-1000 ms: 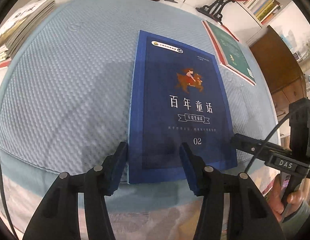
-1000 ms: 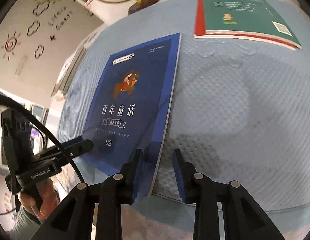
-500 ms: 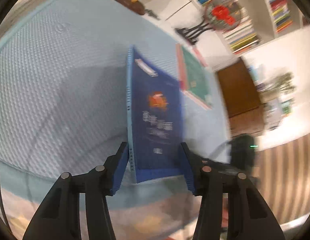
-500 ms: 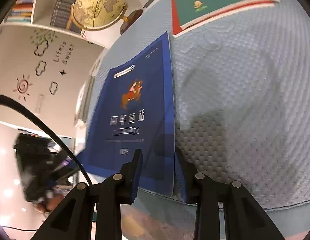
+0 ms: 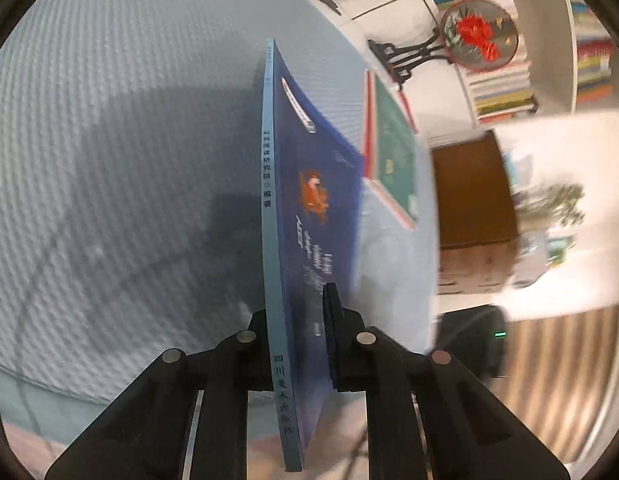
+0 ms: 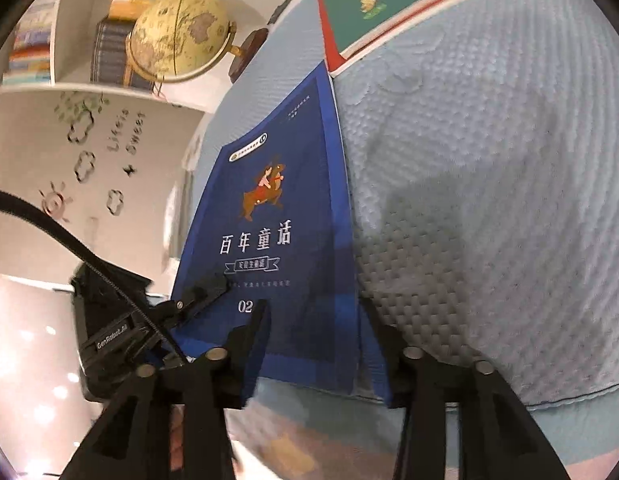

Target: Organize books

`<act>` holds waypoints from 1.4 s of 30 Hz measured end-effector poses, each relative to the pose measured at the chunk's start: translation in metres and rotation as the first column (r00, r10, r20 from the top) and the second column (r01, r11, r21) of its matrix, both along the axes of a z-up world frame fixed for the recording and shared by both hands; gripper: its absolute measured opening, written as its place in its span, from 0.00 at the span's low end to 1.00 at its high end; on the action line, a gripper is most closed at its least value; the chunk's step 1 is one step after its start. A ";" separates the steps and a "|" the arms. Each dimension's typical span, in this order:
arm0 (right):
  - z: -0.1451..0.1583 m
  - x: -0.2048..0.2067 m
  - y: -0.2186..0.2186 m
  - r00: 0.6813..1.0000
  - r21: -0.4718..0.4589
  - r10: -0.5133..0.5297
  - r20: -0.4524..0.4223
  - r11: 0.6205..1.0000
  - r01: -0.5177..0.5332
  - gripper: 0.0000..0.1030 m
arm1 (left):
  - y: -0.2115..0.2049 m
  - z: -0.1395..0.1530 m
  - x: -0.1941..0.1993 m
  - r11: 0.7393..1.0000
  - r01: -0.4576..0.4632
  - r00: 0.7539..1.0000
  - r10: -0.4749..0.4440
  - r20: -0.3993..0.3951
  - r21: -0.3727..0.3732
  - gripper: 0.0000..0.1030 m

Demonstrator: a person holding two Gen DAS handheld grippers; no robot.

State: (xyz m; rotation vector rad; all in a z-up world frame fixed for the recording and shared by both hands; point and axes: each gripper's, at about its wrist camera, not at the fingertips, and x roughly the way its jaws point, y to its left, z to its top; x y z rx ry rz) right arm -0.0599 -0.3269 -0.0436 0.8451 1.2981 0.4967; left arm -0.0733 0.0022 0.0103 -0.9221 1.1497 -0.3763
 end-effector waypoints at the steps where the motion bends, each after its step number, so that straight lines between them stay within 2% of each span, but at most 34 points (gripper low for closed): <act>1: -0.003 -0.001 -0.003 1.000 0.029 -0.015 -0.023 0.999 0.016 0.50 | 0.000 0.002 0.000 0.999 0.003 1.000 -0.004 -0.003 -0.046 0.11; 2: -0.004 -0.001 -0.006 0.999 0.041 -0.019 -0.031 0.999 0.020 0.50 | -0.003 0.004 -0.001 0.997 0.004 1.000 -0.005 -0.006 -0.082 0.11; 4: -0.006 -0.003 -0.011 0.998 0.094 -0.025 -0.059 0.995 0.030 0.53 | -0.007 0.009 0.002 0.994 0.002 1.000 -0.003 -0.008 -0.106 0.11; 9: -0.014 0.006 -0.021 0.997 0.223 -0.008 -0.080 0.974 0.026 0.53 | -0.012 0.012 0.013 0.979 -0.020 0.999 0.014 -0.031 -0.203 0.11; 12: -0.016 0.022 -0.018 0.997 0.281 0.017 -0.080 0.960 0.006 0.44 | -0.014 0.009 0.018 0.988 -0.034 0.997 0.024 -0.071 -0.150 0.11; 14: -0.011 0.031 -0.012 0.997 0.259 0.055 -0.061 0.965 -0.037 0.39 | -0.009 0.003 0.018 0.989 -0.056 0.994 0.042 -0.105 -0.136 0.11; 16: 0.001 0.036 -0.006 0.995 0.183 0.103 -0.009 0.978 -0.100 0.30 | -0.006 -0.001 0.020 0.988 -0.089 0.990 0.074 -0.120 -0.128 0.11; 17: 0.006 0.037 -0.003 0.992 0.143 0.129 0.017 0.981 -0.130 0.29 | -0.007 0.000 0.020 0.992 -0.094 0.989 0.082 -0.125 -0.090 0.11; 19: 0.021 0.037 0.004 0.977 0.029 0.199 0.076 0.979 -0.202 0.27 | -0.014 0.003 0.021 0.997 -0.075 0.989 0.075 -0.125 0.006 0.13; 21: 0.037 0.035 0.018 0.944 -0.133 0.300 0.135 0.950 -0.283 0.27 | -0.028 0.012 0.022 0.989 -0.027 0.993 0.042 -0.106 0.145 0.16; 22: 0.044 0.033 0.025 0.922 -0.200 0.353 0.156 0.926 -0.320 0.27 | -0.034 0.016 0.022 0.978 -0.005 0.995 0.026 -0.098 0.208 0.18; 23: 0.048 0.030 0.031 0.903 -0.246 0.395 0.169 0.904 -0.349 0.27 | -0.046 0.023 0.022 0.950 0.028 0.997 -0.003 -0.080 0.312 0.19; 24: 0.052 0.026 0.037 0.878 -0.295 0.442 0.181 0.876 -0.380 0.27 | -0.054 0.028 0.021 0.928 0.047 0.997 -0.023 -0.070 0.368 0.19; 26: 0.061 0.016 0.047 0.830 -0.367 0.518 0.204 0.827 -0.426 0.27 | -0.064 0.034 0.018 0.895 0.071 0.997 -0.049 -0.062 0.441 0.22; 27: 0.064 0.014 0.049 0.819 -0.379 0.534 0.210 0.816 -0.435 0.27 | -0.067 0.037 0.015 0.879 0.082 0.996 -0.062 -0.058 0.469 0.23; 31: 0.079 0.002 0.063 0.748 -0.434 0.618 0.241 0.758 -0.487 0.27 | -0.067 0.047 0.003 0.861 0.080 0.997 -0.074 -0.033 0.503 0.23; 34: 0.095 -0.002 0.082 0.707 -0.465 0.652 0.274 0.733 -0.496 0.27 | -0.060 0.061 -0.008 0.827 0.079 0.994 -0.104 0.014 0.557 0.23; 36: 0.103 -0.004 0.092 0.687 -0.477 0.663 0.297 0.727 -0.494 0.27 | -0.044 0.069 -0.011 0.837 0.058 0.995 -0.090 0.033 0.544 0.23; 39: 0.111 0.002 0.111 0.676 -0.458 0.660 0.329 0.737 -0.497 0.27 | -0.011 0.082 -0.015 0.857 0.017 0.996 -0.061 0.069 0.515 0.23; 42: 0.127 0.006 0.149 0.658 -0.462 0.650 0.381 0.750 -0.473 0.27 | 0.026 0.097 -0.018 0.865 -0.021 0.993 -0.041 0.113 0.501 0.23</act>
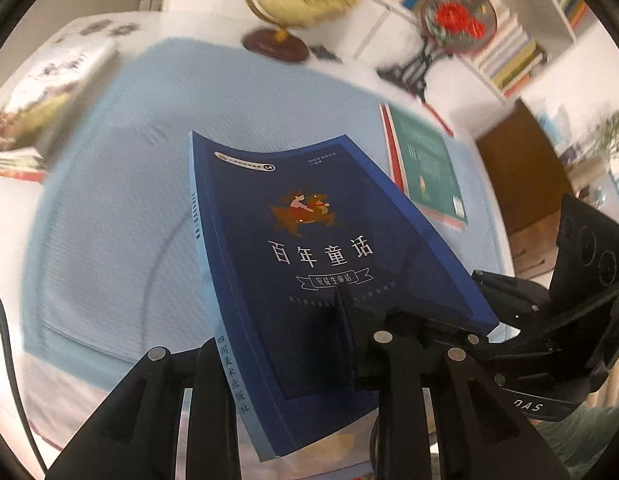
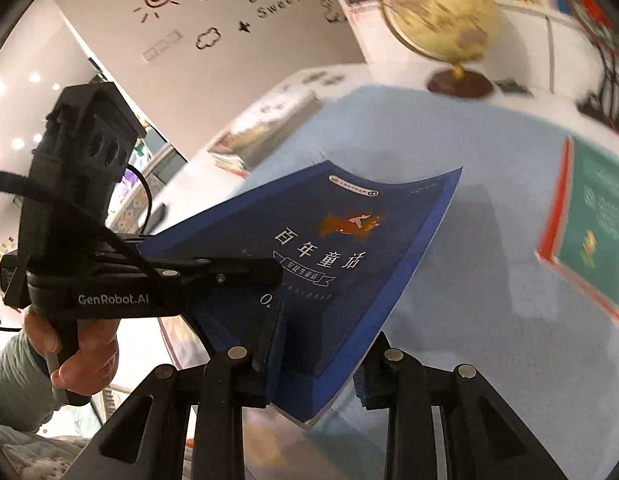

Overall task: Organize books
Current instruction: 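Carry the blue book with the left gripper toward the book stack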

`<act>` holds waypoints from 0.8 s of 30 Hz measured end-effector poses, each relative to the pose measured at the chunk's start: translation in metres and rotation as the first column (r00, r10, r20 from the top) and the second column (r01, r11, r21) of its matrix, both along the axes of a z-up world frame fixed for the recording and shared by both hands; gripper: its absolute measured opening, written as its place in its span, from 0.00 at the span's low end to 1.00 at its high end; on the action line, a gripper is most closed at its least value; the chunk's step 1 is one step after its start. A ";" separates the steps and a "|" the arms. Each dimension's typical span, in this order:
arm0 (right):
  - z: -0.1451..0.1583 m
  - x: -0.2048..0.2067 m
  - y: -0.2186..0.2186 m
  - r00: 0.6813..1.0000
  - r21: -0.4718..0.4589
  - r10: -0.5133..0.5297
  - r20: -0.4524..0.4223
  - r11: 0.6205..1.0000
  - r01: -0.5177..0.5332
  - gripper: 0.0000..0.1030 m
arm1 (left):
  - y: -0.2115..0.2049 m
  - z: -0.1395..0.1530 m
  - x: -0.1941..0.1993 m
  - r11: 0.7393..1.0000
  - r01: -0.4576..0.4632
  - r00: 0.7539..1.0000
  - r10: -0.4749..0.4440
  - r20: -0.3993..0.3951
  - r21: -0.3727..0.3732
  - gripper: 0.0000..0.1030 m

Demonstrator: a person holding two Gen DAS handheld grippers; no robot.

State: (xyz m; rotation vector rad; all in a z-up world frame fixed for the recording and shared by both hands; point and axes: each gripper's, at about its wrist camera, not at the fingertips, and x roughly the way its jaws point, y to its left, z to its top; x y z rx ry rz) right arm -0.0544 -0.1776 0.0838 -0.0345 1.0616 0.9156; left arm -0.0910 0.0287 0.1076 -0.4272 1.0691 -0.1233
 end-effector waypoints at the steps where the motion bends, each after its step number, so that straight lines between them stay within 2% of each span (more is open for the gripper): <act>1: 0.004 0.001 0.009 1.000 0.008 -0.006 0.011 1.000 0.006 0.27 | 0.012 0.006 -0.001 1.000 0.000 1.000 0.000 0.016 0.003 0.23; 7: 0.024 0.011 0.111 0.995 0.056 -0.060 0.076 0.997 0.056 0.27 | 0.113 0.036 0.000 0.999 0.013 0.996 -0.015 0.085 0.030 0.23; 11: 0.022 0.027 0.192 0.994 0.079 -0.071 0.086 0.995 0.065 0.28 | 0.190 0.043 0.011 0.998 0.000 0.995 -0.007 0.104 0.067 0.23; 18: 0.005 0.066 0.294 0.990 0.068 -0.126 0.070 0.990 0.121 0.28 | 0.289 0.029 0.052 0.997 -0.019 0.996 0.012 0.093 0.075 0.23; 24: -0.016 0.098 0.336 0.980 0.033 -0.198 0.029 0.980 0.197 0.28 | 0.338 0.003 0.088 0.999 -0.012 0.999 0.009 0.054 0.045 0.23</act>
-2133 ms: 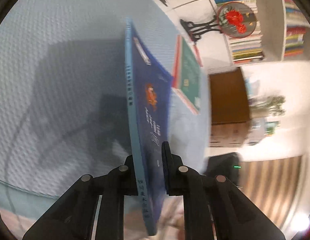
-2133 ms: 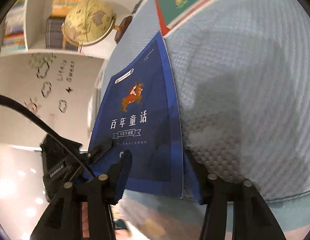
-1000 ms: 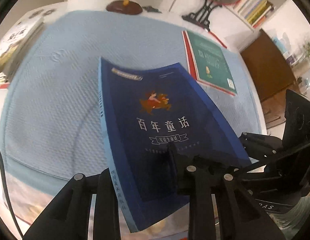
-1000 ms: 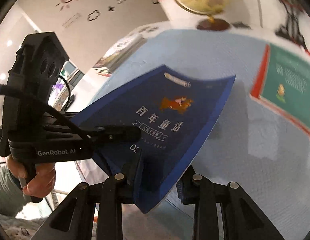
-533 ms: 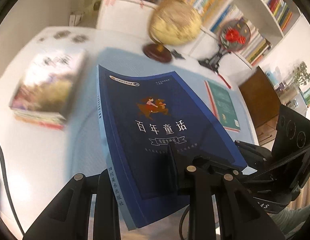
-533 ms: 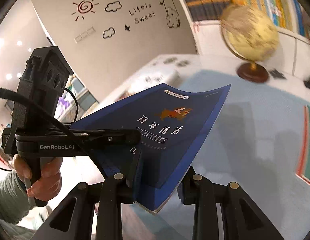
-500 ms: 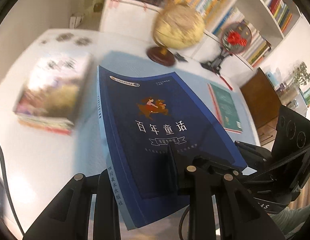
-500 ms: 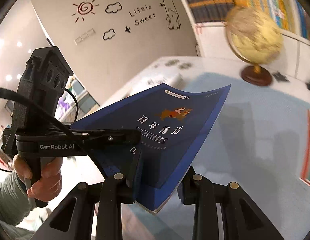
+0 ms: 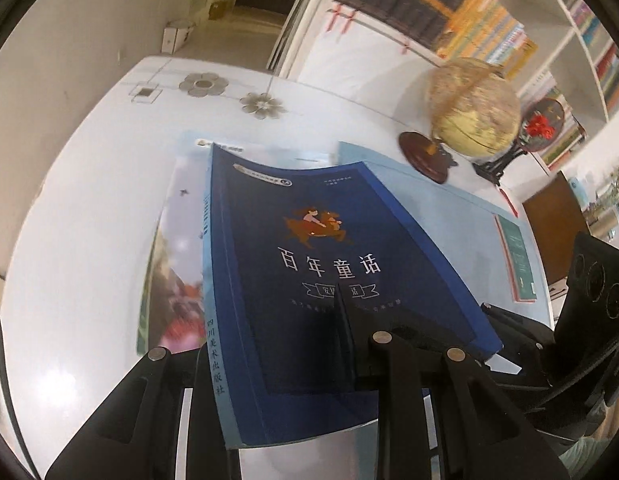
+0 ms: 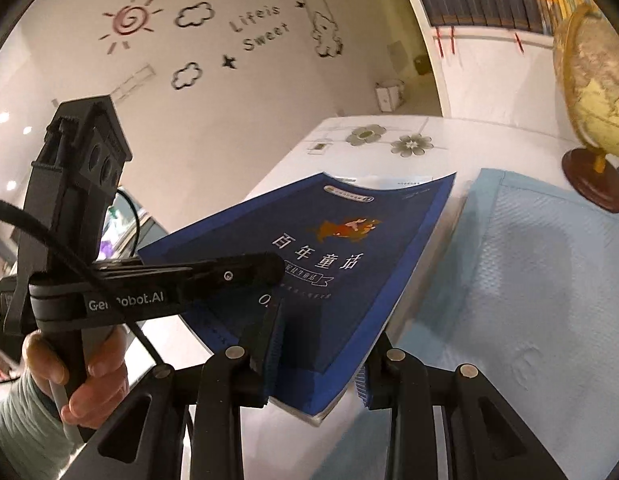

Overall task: Organize books
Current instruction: 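Carry the blue book with the left gripper toward the book stack, then lower the blue book onto the stack and open the left gripper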

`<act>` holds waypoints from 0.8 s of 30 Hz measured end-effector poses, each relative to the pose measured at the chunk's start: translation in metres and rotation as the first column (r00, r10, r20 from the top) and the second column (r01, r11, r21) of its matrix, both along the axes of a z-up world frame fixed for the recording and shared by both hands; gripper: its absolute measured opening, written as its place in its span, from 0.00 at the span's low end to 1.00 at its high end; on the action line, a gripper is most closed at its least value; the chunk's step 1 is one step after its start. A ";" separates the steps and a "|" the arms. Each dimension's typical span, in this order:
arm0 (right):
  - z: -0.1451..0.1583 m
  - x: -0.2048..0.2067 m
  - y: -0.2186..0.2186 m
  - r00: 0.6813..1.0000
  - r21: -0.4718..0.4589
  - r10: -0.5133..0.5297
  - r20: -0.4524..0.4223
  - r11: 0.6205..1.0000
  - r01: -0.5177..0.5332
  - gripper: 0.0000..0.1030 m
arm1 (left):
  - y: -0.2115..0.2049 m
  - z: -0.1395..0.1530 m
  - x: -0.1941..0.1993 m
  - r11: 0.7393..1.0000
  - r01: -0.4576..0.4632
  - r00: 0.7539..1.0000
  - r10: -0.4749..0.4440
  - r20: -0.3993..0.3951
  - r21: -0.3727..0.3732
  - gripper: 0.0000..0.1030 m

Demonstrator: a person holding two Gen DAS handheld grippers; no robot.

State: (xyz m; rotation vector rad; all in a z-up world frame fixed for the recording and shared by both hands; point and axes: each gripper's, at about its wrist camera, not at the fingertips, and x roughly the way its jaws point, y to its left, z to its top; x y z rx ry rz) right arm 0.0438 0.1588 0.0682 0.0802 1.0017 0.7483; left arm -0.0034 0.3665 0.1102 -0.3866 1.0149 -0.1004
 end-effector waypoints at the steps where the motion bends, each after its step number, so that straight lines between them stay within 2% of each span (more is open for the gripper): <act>1: -0.004 0.005 0.005 1.000 -0.001 -0.009 -0.010 1.000 0.009 0.29 | 0.005 -0.003 0.004 1.000 0.000 1.000 0.000 0.000 -0.010 0.23; 3: -0.008 0.010 0.010 0.999 0.004 -0.028 -0.026 1.000 0.028 0.29 | 0.013 -0.007 0.010 1.000 0.002 1.000 -0.002 -0.011 -0.024 0.25; 6: -0.013 0.014 0.011 0.998 0.017 -0.046 -0.053 0.999 0.047 0.29 | 0.023 -0.013 0.012 1.000 -0.011 0.999 0.010 -0.034 -0.028 0.33; 11: -0.025 0.012 0.019 0.996 -0.019 -0.049 -0.076 0.999 0.048 0.29 | 0.040 -0.030 0.001 0.997 -0.056 0.996 0.052 -0.079 -0.054 0.41; 14: -0.038 0.016 0.025 0.993 -0.046 -0.055 -0.101 0.998 0.051 0.29 | 0.052 -0.046 -0.005 0.991 -0.109 0.986 0.099 -0.132 -0.071 0.41; 18: -0.055 0.019 0.030 0.991 -0.071 -0.060 -0.122 0.996 0.051 0.29 | 0.061 -0.046 -0.011 0.988 -0.146 0.983 0.138 -0.117 -0.056 0.41; 24: -0.058 0.016 0.044 0.996 -0.097 -0.023 -0.086 0.995 0.015 0.34 | 0.066 -0.043 -0.031 0.978 -0.206 0.973 0.204 -0.108 -0.011 0.41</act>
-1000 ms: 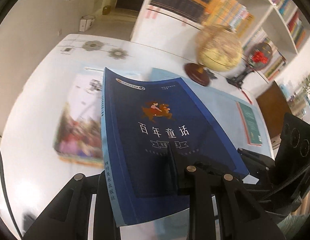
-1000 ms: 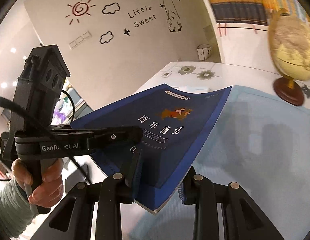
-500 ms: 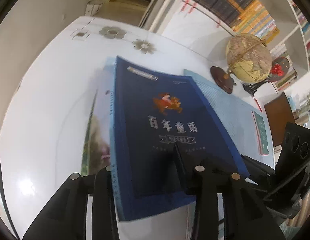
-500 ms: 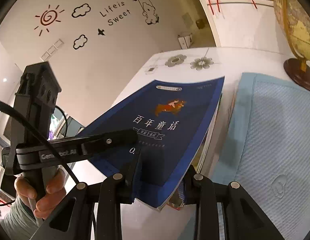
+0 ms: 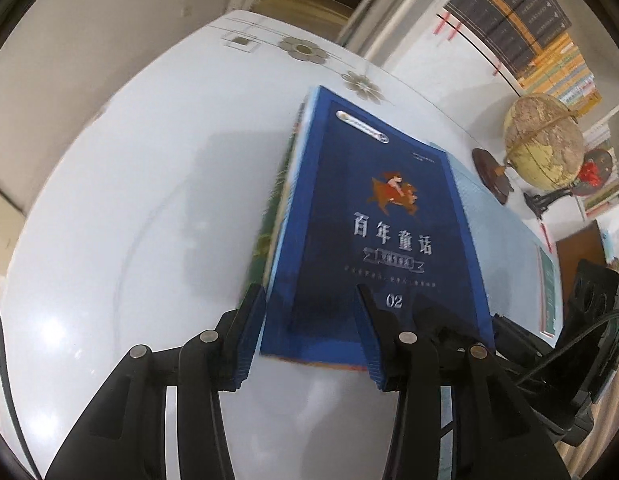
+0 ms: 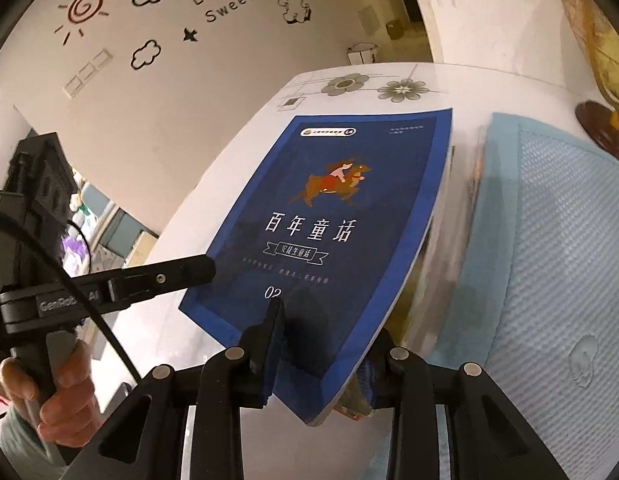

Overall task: Organize books
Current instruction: 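Lower the blue book onto the stack and open the left gripper, then move the right gripper over the mat to the green book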

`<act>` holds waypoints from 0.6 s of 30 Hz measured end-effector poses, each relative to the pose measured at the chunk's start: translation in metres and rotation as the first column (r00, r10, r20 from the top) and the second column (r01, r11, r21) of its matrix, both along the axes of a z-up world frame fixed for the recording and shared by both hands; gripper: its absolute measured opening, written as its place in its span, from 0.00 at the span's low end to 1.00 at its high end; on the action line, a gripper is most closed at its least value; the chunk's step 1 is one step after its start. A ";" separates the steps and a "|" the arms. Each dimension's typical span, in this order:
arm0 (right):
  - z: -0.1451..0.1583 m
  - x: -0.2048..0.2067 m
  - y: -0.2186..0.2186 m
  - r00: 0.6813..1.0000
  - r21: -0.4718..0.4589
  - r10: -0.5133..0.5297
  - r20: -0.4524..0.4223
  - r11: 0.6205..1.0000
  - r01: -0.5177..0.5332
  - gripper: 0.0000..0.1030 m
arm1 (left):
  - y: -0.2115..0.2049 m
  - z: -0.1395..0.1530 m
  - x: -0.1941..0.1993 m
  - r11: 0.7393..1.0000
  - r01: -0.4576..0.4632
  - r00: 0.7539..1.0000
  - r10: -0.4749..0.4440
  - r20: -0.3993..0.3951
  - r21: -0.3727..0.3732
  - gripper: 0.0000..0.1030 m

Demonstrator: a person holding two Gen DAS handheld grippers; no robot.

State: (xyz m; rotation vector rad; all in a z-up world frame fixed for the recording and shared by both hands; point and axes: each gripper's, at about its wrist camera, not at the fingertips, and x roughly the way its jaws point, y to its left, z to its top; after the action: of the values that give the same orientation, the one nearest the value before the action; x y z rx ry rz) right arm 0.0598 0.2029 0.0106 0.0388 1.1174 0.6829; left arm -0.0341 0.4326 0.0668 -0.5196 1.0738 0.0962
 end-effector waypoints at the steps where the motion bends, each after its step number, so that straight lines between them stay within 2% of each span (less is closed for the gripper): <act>1: 0.000 -0.002 0.001 1.000 -0.001 0.010 0.001 1.000 -0.010 0.36 | 0.000 0.001 -0.005 1.000 -0.011 1.000 0.011 0.000 0.004 0.41; 5: 0.002 -0.013 -0.014 0.998 -0.007 0.038 -0.042 0.999 -0.038 0.41 | -0.002 0.008 -0.021 0.999 -0.023 1.000 0.023 -0.001 0.034 0.41; 7: 0.004 -0.026 -0.038 0.998 -0.014 0.036 -0.061 0.999 -0.037 0.47 | -0.010 0.016 -0.030 0.997 -0.012 1.000 0.012 -0.006 0.081 0.41; 8: 0.003 -0.032 -0.051 0.997 -0.021 0.027 -0.070 0.999 -0.028 0.53 | -0.014 0.019 -0.032 0.995 -0.002 1.000 0.003 -0.009 0.103 0.41; 9: 0.002 -0.039 -0.069 0.996 -0.023 0.010 -0.084 1.000 -0.012 0.54 | -0.021 0.023 -0.035 0.992 0.012 1.000 -0.011 -0.009 0.122 0.41; 12: -0.001 -0.063 -0.149 0.980 0.003 -0.083 -0.178 0.996 0.085 0.54 | -0.054 0.032 -0.037 0.987 0.070 0.998 -0.070 -0.004 0.143 0.41; 14: 0.004 -0.074 -0.196 0.966 -0.003 -0.161 -0.201 0.987 0.164 0.54 | -0.086 0.037 -0.035 0.981 0.142 0.989 -0.145 0.015 0.130 0.41; 16: 0.016 -0.088 -0.266 0.938 -0.003 -0.290 -0.193 0.956 0.295 0.54 | -0.122 0.043 -0.031 0.971 0.204 0.977 -0.211 0.043 0.124 0.41; 17: 0.019 -0.090 -0.287 0.925 0.007 -0.329 -0.190 0.942 0.337 0.54 | -0.147 0.046 -0.026 0.966 0.232 0.969 -0.239 0.055 0.114 0.41; 18: 0.025 -0.095 -0.330 0.894 0.035 -0.403 -0.194 0.908 0.417 0.54 | -0.168 0.049 -0.020 0.962 0.256 0.963 -0.263 0.063 0.096 0.41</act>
State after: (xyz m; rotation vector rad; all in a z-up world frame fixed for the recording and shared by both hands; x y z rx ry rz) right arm -0.0354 -0.1271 0.0357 0.4010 1.2104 0.3438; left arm -0.0545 0.2646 0.1153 -0.2976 1.0500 -0.1066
